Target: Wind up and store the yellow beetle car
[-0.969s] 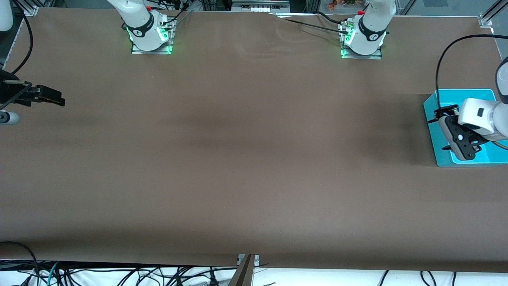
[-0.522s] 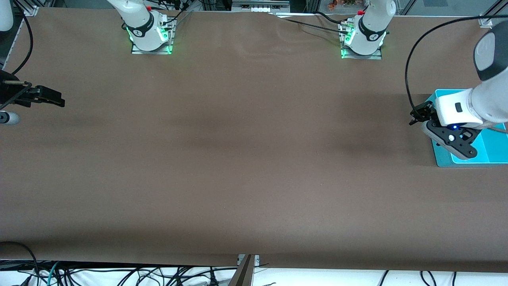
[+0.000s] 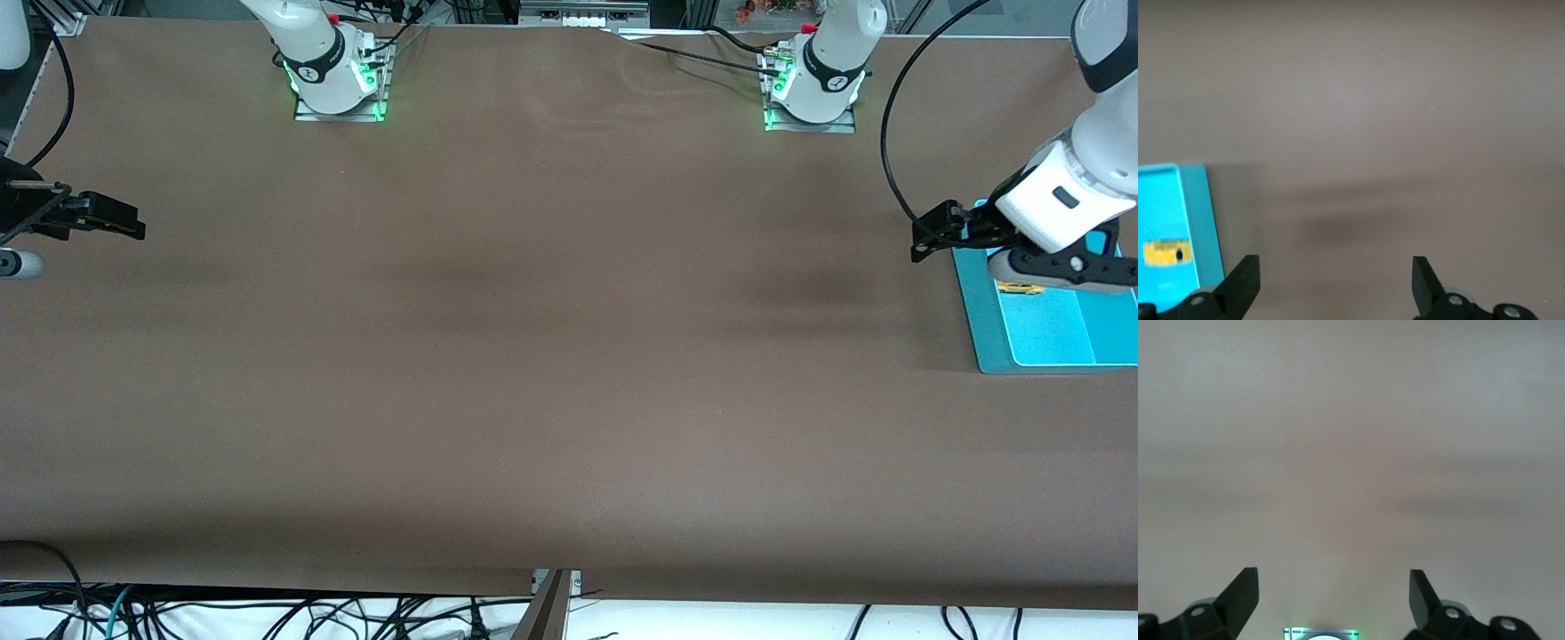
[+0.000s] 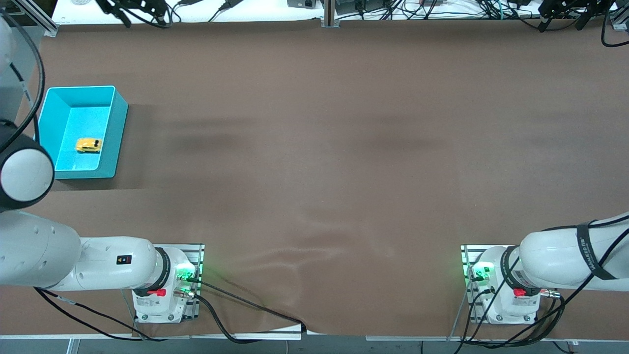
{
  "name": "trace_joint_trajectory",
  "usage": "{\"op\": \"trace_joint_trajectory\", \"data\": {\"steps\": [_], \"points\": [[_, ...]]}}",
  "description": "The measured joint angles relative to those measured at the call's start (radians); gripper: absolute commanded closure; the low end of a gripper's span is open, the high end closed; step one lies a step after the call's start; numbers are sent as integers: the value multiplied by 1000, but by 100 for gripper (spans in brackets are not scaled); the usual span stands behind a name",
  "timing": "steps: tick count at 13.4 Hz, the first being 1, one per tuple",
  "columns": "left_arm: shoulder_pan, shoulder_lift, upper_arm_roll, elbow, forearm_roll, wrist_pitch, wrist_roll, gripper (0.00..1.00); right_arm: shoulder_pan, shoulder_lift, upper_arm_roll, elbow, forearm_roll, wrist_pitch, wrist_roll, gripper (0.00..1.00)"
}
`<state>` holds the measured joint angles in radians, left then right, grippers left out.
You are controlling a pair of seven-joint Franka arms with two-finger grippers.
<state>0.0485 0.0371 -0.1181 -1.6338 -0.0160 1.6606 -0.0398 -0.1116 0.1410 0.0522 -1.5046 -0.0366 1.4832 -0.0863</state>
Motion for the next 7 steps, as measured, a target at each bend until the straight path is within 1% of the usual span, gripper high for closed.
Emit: {"op": "trace_joint_trajectory", "data": {"steps": [3, 7], "points": [[-1, -51, 14, -48, 0, -1, -30, 0, 0, 0, 0, 0, 0, 0, 0, 0], [-1, -28, 17, -44, 0, -11, -34, 0, 0, 0, 0, 0, 0, 0, 0, 0]]}}
